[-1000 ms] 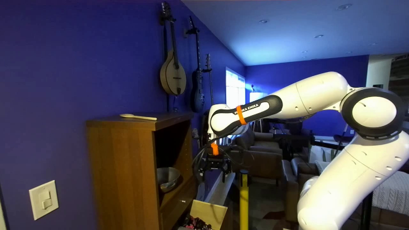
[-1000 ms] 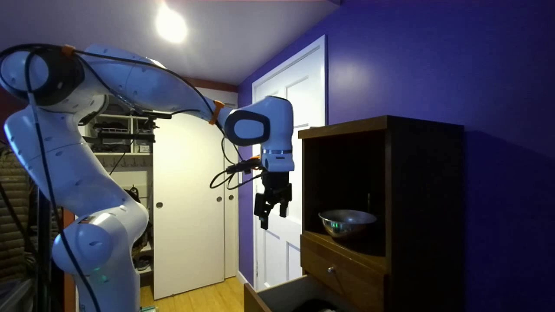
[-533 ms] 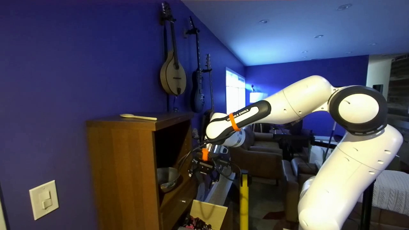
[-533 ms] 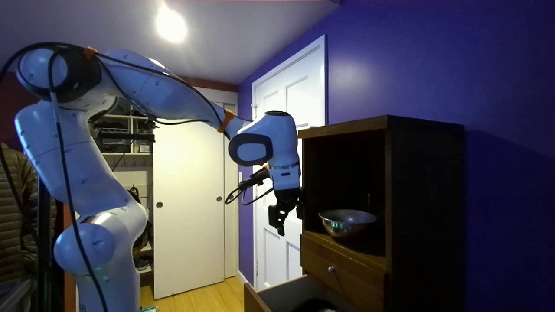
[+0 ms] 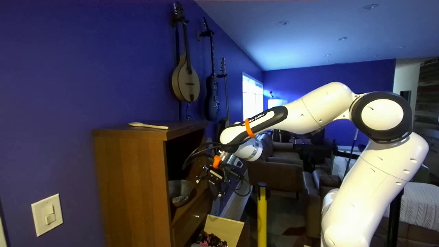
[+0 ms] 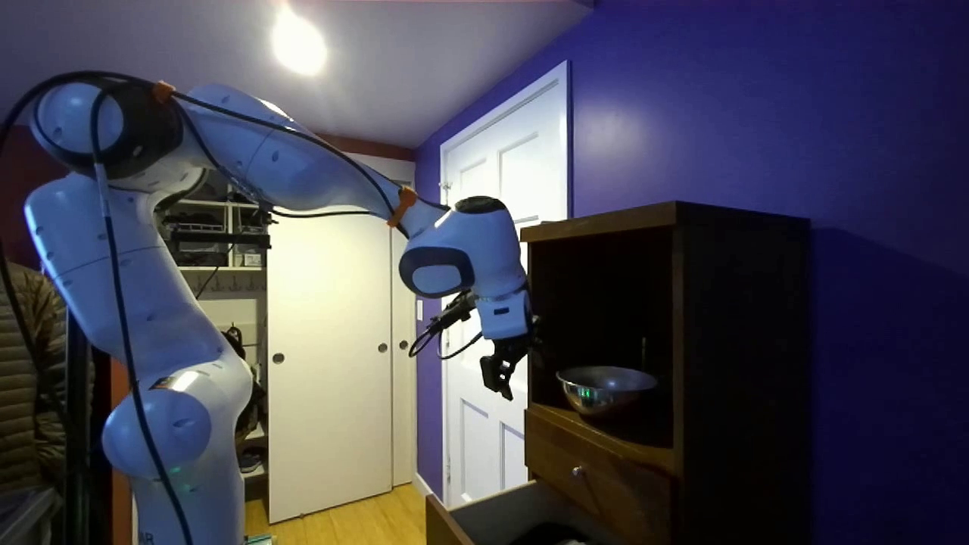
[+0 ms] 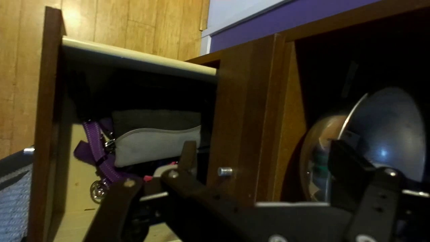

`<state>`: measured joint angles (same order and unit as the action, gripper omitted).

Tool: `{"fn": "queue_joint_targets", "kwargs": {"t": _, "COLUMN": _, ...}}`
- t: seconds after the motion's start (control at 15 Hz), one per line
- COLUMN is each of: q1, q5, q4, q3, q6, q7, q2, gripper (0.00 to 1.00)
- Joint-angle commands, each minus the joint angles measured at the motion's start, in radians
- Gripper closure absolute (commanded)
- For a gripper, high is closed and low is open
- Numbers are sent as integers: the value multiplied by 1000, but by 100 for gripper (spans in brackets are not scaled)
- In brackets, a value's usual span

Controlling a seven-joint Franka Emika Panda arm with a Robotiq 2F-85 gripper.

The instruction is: Put the silver bowl inside the open drawer

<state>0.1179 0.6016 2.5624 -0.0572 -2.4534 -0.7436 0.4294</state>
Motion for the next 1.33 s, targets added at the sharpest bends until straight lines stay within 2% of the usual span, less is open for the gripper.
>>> {"fn": "queue_joint_targets", "kwargs": {"t": 0.0, "q1": -68, "q5": 154, "q4": -17, "q3": -11, "q6": -112, "q7": 77, "q2": -85, "gripper": 1}}
{"fn": "queue_joint_targets", "kwargs": {"t": 0.13, "q1": -97, "q5": 238, "q4": -32, "q3": -6, "q6": -160, "q7": 129, "q2": -126, "gripper": 9}}
{"fn": "queue_joint_targets", "kwargs": {"t": 0.27, "q1": -117, "q5": 319, "q4": -55, "q3": -1, "q6": -204, "q7": 176, "q2": -159, "gripper": 21}}
{"fn": "queue_joint_targets", "kwargs": {"t": 0.47, "q1": -122, "q5": 442, "q4": -92, "q3": -2, "q6": -244, "q7": 238, "q2": -183, "gripper": 21}}
{"fn": "queue_joint_targets", "kwargs": {"t": 0.53, "q1": -116, "q5": 476, "q4": -104, "q3": -4, "q6": -246, "q7": 252, "q2": -182, "gripper": 16}}
{"fn": "queue_joint_targets", "kwargs": {"t": 0.6, "q1": -110, "q5": 502, "q4": -114, "q3": -4, "q6": -252, "q7": 268, "q2": -186, "gripper": 15}}
{"fn": "queue_joint_targets", "kwargs": {"t": 0.67, "q1": -104, "q5": 521, "q4": -124, "q3": -2, "q6": -262, "q7": 281, "q2": -196, "gripper": 17}}
{"fn": "queue_joint_targets", "kwargs": {"t": 0.8, "q1": -92, "q5": 520, "q4": -132, "q3": 11, "q6": -292, "q7": 286, "q2": -226, "gripper": 41}}
{"fn": "queue_joint_targets", "kwargs": {"t": 1.0, "q1": -75, "q5": 446, "q4": -121, "q3": 31, "q6": -313, "q7": 243, "q2": -272, "gripper": 60}}
{"fn": "queue_joint_targets", "kwargs": {"t": 1.27, "q1": -82, "q5": 434, "q4": -124, "q3": 36, "q6": -340, "q7": 241, "q2": -312, "gripper": 90}}
